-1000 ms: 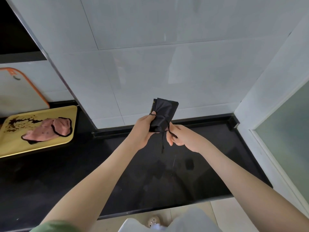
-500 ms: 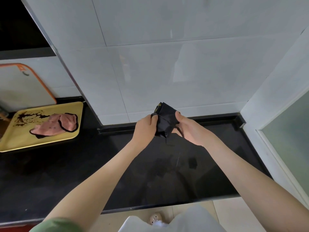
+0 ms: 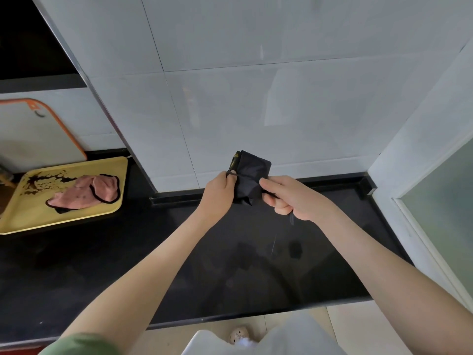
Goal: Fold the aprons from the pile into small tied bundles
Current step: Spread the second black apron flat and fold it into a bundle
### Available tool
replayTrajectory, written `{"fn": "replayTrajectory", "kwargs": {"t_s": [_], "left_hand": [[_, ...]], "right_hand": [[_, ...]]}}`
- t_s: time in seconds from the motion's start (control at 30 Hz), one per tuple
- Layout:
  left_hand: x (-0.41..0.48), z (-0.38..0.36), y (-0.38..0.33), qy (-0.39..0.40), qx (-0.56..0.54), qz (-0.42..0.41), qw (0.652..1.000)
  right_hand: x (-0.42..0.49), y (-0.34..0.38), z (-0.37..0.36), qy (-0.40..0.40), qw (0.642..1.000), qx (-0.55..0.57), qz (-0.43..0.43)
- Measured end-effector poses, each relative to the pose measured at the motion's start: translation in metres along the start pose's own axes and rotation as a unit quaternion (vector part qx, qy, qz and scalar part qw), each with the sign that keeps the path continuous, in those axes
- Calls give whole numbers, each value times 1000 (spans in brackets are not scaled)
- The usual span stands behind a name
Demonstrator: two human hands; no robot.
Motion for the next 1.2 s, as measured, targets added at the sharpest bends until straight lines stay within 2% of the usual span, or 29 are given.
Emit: {"fn": "replayTrajectory", "kwargs": {"t_s": [0.13, 0.23, 0.27, 0.33, 0.4, 0.47, 0.63, 0.73, 0.8, 0.9, 0.93, 0.97, 1.03, 1.07, 1.13, 1.2], "left_hand": [[-3, -1, 10, 89, -76, 37, 992], [-1, 1, 15, 158, -224, 80, 959], [-1, 1, 12, 142, -271, 97, 947], [1, -3, 7, 45, -307, 126, 942], [3, -10, 5, -62, -254, 139, 955], [3, -13, 6, -136, -215, 129, 958], [2, -17, 15, -165, -311, 130, 927], [0, -22, 21, -156, -312, 143, 926], [1, -24, 28, -129, -248, 157, 947], [-8, -28, 38, -57, -65, 165, 983], [-14, -29, 42, -56, 36, 126, 990], [-20, -30, 47, -68, 149, 46, 985], [-29, -40, 56, -6, 279, -135, 951], [-33, -47, 60, 73, 284, -191, 937], [-40, -63, 81, 224, 267, -218, 912], [-42, -74, 109, 273, 244, -203, 908]], "right_hand": [[-2, 0, 10, -31, 999, -11, -1], [-3, -2, 11, -60, 997, -43, -15], [-3, -2, 9, -65, 996, -55, -18], [-3, -1, 2, -77, 994, -82, -16], [-2, 2, -5, -91, 990, -111, -6], [-2, 4, -8, -96, 985, -140, -3], [-3, 0, -12, -85, 980, -182, -6], [2, -9, -14, -86, 982, -169, -9], [9, -21, -14, -85, 982, -164, -34], [21, -44, -16, -106, 975, -177, -84], [25, -50, -17, -114, 971, -185, -97], [31, -57, -18, -120, 967, -195, -111], [45, -70, -25, -116, 960, -212, -139], [53, -78, -29, -111, 957, -220, -155], [71, -96, -36, -107, 945, -241, -196], [86, -115, -42, -95, 939, -248, -218]]}}
Point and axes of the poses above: each hand's wrist, its own x-axis towards the middle knuckle, its own z-axis out of the back of the hand, y = z × x, the point moved 2 cm from there along x, towards the middle knuckle, and after that the axes turned 14 degrees about -z, right-handed, at the moved point
